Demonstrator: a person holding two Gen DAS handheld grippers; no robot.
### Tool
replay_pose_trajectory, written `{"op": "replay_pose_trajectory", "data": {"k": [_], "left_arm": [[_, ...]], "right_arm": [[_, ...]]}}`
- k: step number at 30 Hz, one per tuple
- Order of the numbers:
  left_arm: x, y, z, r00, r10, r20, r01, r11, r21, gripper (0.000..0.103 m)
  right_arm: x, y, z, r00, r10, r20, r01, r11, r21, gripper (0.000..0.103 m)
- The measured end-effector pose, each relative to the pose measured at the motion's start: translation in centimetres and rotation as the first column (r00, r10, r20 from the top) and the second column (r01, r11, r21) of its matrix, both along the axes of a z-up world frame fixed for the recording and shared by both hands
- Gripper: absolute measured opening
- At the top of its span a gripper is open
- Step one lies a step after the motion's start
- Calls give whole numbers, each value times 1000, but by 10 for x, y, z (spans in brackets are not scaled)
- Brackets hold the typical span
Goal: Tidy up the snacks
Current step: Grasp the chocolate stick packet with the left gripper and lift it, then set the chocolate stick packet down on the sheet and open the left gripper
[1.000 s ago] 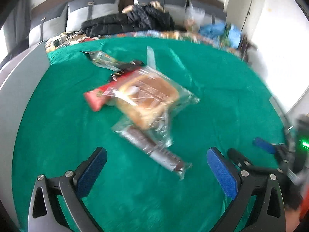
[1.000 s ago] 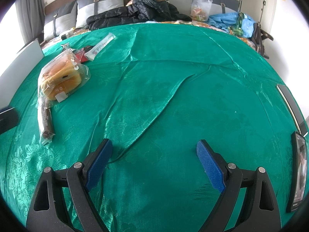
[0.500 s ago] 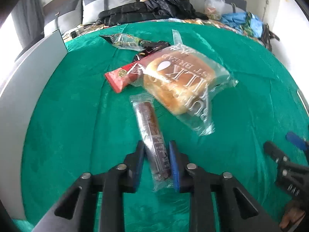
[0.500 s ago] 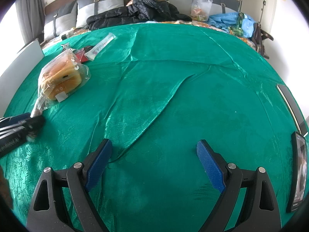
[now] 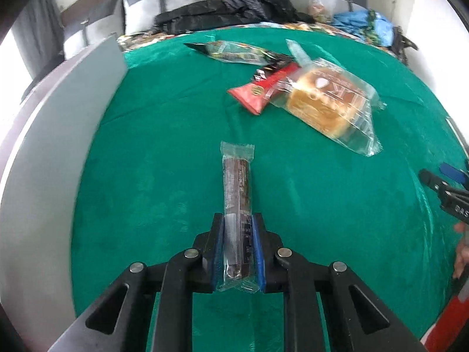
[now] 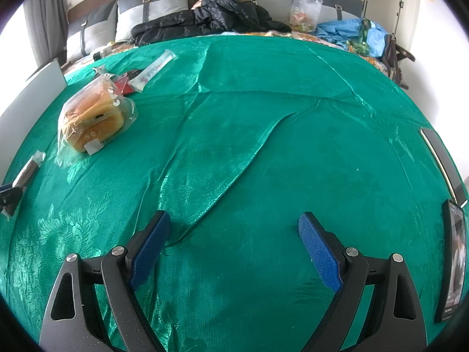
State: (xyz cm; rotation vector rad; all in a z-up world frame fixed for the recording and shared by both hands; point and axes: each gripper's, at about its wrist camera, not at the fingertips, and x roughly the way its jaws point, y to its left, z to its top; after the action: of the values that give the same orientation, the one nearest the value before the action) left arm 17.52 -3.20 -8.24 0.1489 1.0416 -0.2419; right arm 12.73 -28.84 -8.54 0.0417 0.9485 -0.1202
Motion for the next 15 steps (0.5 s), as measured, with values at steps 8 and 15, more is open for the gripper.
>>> {"op": "replay_pose_trajectory", "data": {"k": [8,15], "left_arm": [[12,-9,-12,1000,12,10,-12,1000,1,85],[23,17,-17,993,113,42,-112,993,-20,100]], "right_arm": [[0,0,0,1000,0,0,0,1000,0,91],[0,0,0,1000,0,0,0,1000,0,91]]}}
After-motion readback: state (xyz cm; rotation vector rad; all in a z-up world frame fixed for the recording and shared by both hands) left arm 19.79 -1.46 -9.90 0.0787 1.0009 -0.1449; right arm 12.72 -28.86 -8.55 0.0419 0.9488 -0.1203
